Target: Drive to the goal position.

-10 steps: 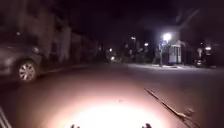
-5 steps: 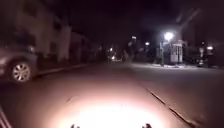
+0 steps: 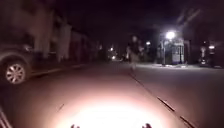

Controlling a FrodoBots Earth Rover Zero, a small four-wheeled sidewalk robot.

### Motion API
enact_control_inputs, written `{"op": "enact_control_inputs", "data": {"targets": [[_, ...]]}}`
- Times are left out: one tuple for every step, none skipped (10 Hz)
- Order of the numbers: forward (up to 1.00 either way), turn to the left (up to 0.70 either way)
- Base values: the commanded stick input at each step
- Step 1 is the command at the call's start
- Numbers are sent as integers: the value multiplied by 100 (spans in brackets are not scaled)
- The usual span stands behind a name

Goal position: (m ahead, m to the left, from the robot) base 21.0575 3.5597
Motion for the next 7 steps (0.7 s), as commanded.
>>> {"op": "enact_control_inputs", "data": {"targets": [[50,0],[50,0],[50,0],[50,0],[50,0],[50,0],[50,0]]}}
